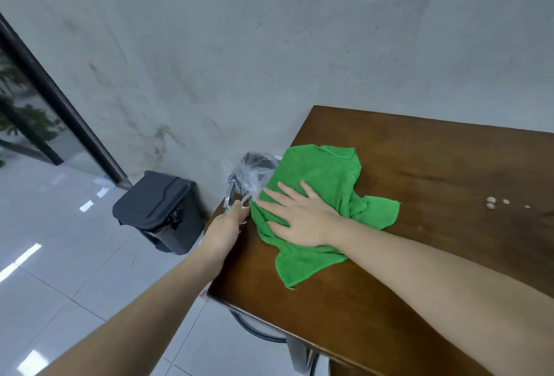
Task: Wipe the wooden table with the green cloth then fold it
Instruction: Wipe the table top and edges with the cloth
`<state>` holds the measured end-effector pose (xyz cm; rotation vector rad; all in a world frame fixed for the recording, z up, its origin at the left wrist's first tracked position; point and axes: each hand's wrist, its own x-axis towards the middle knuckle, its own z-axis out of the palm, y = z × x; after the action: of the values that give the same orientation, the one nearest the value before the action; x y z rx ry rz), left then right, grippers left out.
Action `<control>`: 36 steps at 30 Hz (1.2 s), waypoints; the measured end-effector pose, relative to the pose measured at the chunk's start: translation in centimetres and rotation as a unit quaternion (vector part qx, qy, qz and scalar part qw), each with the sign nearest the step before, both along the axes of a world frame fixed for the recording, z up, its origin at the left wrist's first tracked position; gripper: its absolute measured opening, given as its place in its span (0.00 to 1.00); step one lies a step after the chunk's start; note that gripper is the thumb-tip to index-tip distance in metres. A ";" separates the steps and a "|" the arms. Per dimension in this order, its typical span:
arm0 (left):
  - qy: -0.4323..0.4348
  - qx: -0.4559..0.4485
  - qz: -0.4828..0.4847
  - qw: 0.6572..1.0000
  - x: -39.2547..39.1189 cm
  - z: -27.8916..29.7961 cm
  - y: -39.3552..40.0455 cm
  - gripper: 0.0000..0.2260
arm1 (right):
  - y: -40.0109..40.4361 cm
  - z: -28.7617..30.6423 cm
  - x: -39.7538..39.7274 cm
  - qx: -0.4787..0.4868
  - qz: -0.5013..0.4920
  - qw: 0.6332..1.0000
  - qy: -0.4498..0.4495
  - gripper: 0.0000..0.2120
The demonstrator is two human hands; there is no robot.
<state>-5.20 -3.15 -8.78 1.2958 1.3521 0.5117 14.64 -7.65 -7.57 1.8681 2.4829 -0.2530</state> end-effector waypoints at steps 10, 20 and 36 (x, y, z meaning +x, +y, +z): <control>-0.045 0.000 -0.028 0.999 -1.2 0.2 -0.6 0.20 | -0.1 -0.1 1.7 0.002 -0.151 0.989 0.002 0.30; -0.069 -0.039 -0.096 0.992 -3.6 -0.6 1.3 0.22 | 0.3 -0.4 -7.1 0.006 -0.256 0.967 -0.002 0.33; -0.091 -0.054 -0.178 0.978 -6.0 0.5 0.1 0.20 | -10.0 -0.7 -10.2 0.010 -0.365 0.931 -0.008 0.34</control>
<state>-11.19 -3.02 -8.28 1.3298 0.9554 0.2947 4.47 -17.68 -8.30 2.6990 1.6634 -0.2141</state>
